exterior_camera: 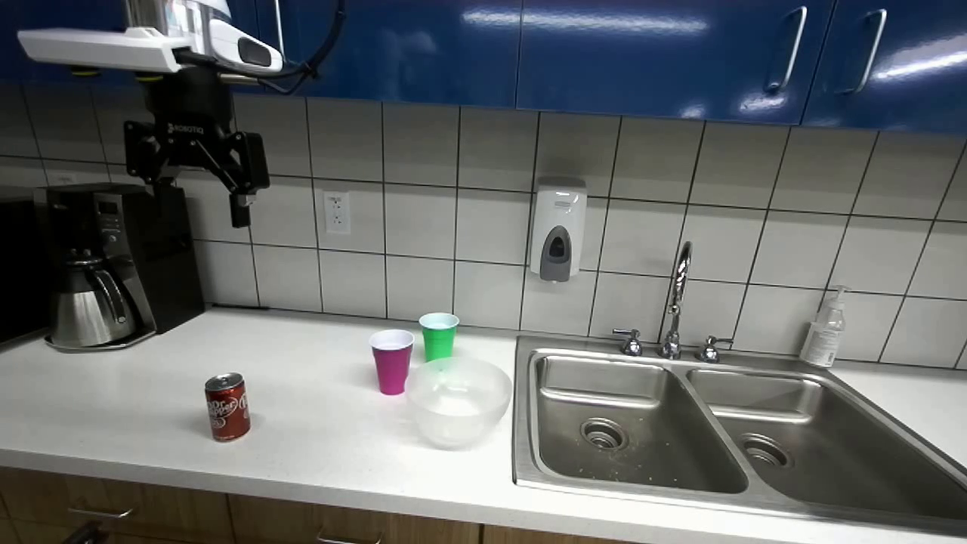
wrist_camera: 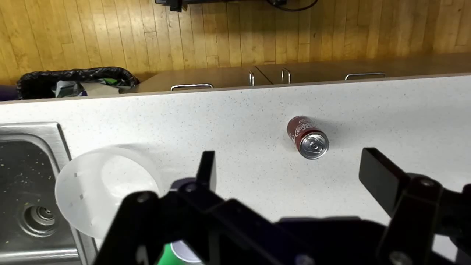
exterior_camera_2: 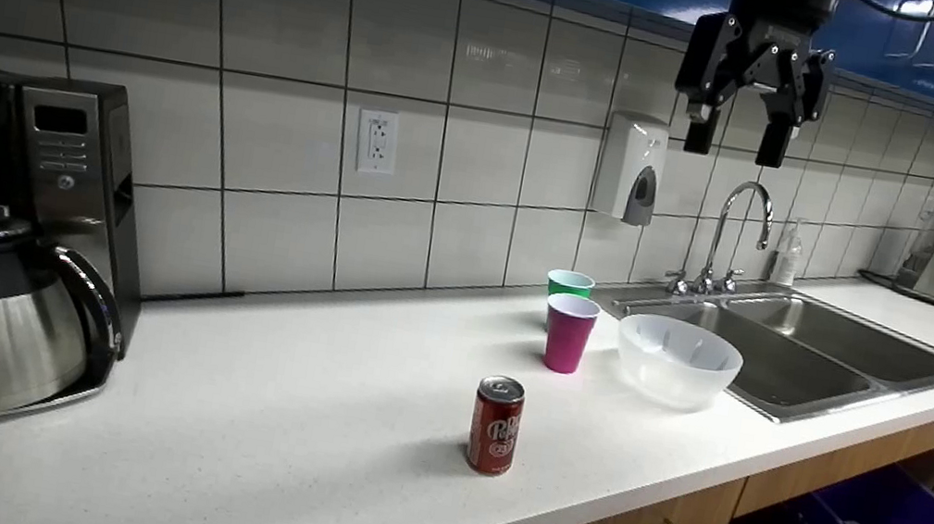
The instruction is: Put the red can inside the plastic bowl
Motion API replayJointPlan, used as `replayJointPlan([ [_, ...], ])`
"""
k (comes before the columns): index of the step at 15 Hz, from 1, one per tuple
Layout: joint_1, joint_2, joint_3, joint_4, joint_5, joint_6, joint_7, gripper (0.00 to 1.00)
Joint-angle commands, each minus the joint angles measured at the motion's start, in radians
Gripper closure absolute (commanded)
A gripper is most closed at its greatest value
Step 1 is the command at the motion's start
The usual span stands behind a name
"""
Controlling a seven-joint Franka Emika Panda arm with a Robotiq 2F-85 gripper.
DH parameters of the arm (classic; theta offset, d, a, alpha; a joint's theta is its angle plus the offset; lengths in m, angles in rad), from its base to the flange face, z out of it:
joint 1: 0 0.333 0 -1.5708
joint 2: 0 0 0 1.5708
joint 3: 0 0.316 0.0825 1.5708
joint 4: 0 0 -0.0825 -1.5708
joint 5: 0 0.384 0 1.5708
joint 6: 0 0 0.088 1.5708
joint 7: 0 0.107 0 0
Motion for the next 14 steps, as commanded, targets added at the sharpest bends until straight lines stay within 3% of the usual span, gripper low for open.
replayJointPlan([
  [1,-0.001,0.000,0.001,0.002,0.000,-0.002,0.000,0.00],
  [5,0.007,0.002,0.032,-0.027,-0.013,0.059,0.021,0.00],
  [14,0.076,0.143,0.068,-0.150,0.014,0.388,0.016,0.00],
])
